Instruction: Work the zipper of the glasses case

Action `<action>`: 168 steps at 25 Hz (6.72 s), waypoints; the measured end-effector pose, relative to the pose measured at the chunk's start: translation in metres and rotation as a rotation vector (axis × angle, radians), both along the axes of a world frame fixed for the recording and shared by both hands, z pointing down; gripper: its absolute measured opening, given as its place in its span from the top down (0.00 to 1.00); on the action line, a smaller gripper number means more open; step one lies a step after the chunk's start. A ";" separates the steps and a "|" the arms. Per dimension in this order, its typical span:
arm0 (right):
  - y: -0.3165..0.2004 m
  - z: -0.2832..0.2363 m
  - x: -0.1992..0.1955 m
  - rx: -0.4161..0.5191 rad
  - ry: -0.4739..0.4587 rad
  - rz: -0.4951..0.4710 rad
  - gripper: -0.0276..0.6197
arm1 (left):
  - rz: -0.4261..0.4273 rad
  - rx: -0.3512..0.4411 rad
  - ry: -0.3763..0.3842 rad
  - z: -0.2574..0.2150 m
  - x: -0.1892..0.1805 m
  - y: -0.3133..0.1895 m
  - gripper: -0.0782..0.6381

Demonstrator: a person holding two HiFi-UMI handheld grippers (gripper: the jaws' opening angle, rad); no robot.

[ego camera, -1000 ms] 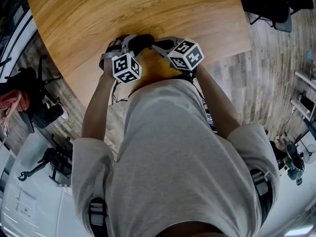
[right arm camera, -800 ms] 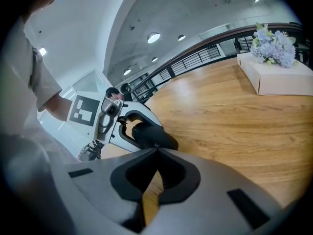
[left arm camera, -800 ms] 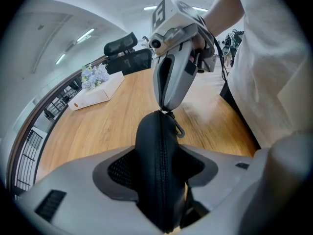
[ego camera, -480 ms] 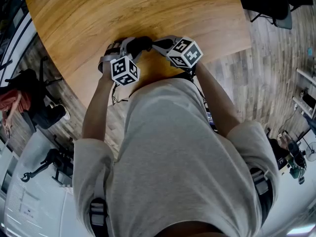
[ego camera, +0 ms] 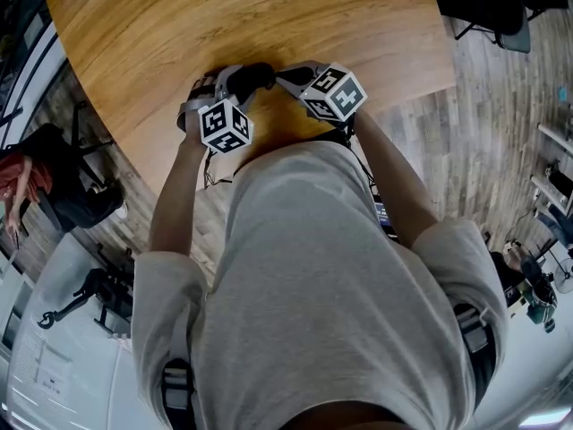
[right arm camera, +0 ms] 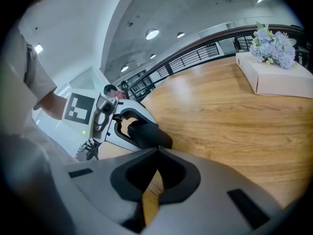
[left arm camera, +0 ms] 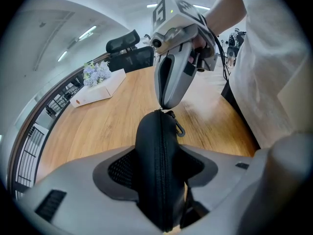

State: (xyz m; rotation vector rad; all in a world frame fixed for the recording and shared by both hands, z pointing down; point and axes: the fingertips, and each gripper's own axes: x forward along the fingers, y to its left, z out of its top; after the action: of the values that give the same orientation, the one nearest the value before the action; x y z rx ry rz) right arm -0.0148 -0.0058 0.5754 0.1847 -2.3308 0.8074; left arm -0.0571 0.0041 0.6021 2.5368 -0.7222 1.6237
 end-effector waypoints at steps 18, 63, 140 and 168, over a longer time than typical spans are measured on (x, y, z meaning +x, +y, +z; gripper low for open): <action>0.000 -0.019 -0.005 0.042 -0.004 -0.001 0.92 | -0.023 0.018 0.008 -0.001 0.011 -0.011 0.53; -0.016 -0.030 -0.012 0.146 0.038 0.052 0.92 | -0.240 0.102 0.059 -0.013 0.005 -0.030 0.50; -0.017 -0.077 -0.033 0.174 -0.101 -0.027 0.92 | -0.286 0.230 0.307 -0.070 0.013 -0.036 0.51; -0.014 -0.092 -0.031 0.019 -0.247 0.035 0.92 | -0.212 0.317 0.383 -0.098 0.019 -0.036 0.51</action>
State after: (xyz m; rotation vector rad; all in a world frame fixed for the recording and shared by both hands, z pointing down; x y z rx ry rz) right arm -0.0454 -0.0195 0.4834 0.1405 -2.5735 0.8668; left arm -0.0378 -0.0323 0.5046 2.7384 -1.2258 0.9838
